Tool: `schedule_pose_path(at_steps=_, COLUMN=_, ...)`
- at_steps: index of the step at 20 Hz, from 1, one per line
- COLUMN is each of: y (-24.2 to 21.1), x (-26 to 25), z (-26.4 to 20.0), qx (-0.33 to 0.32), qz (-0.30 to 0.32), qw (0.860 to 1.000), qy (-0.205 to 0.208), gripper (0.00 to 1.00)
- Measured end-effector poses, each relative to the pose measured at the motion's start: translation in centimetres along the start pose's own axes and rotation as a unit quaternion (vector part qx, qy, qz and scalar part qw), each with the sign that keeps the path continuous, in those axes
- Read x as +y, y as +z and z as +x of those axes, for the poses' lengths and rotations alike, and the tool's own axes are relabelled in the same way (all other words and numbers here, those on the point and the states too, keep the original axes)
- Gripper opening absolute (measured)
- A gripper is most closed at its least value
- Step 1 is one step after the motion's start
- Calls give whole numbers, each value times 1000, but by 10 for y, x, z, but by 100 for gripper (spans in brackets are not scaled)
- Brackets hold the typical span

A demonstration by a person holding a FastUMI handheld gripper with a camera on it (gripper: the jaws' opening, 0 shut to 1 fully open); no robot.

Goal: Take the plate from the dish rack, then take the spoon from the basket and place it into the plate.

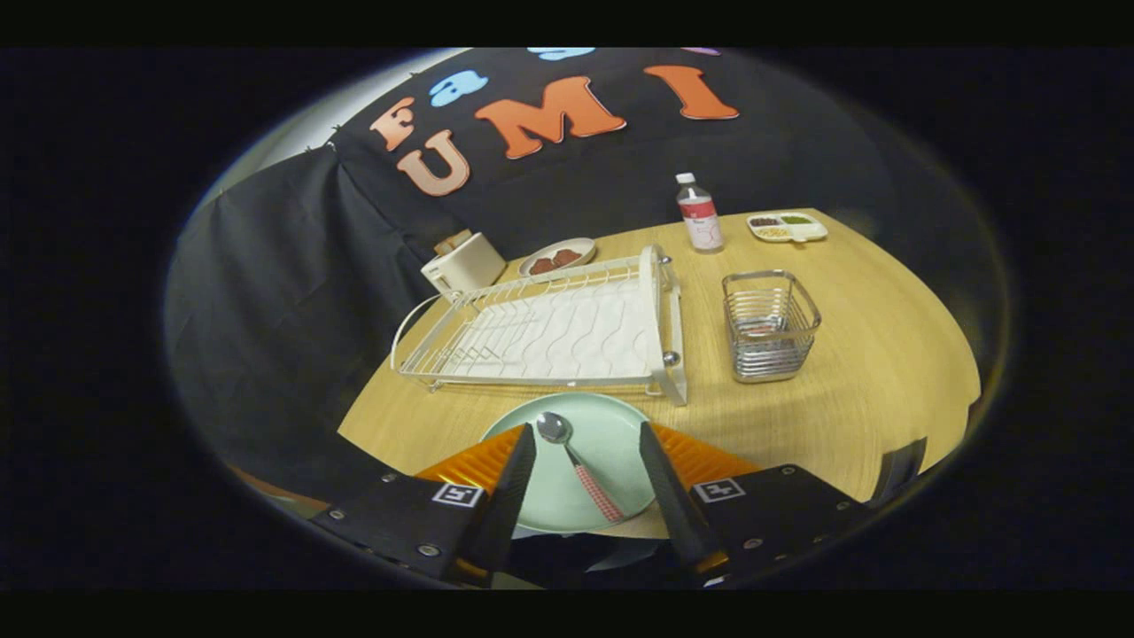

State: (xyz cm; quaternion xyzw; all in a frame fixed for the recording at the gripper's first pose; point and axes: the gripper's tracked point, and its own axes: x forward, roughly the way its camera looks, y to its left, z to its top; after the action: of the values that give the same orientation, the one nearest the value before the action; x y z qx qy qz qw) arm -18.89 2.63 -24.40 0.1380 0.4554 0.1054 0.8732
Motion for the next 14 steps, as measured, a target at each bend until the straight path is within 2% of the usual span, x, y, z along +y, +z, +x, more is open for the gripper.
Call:
schedule_pose_path(at_steps=4, y=54, x=-13, z=-28, qx=-76, qz=-25, qw=996, qy=-29, gripper=87)
schedule_pose_path(at_steps=7, y=101, x=-17, z=-50, qx=-138, qz=-45, qw=988, qy=-47, gripper=90)
schedule_pose_path(at_steps=10, y=148, x=-19, z=-75, qx=-204, qz=-65, qw=975, qy=-65, gripper=96)
schedule_pose_path(at_steps=14, y=194, x=-19, z=-107, qx=-270, qz=-88, qw=955, qy=-89, gripper=98)
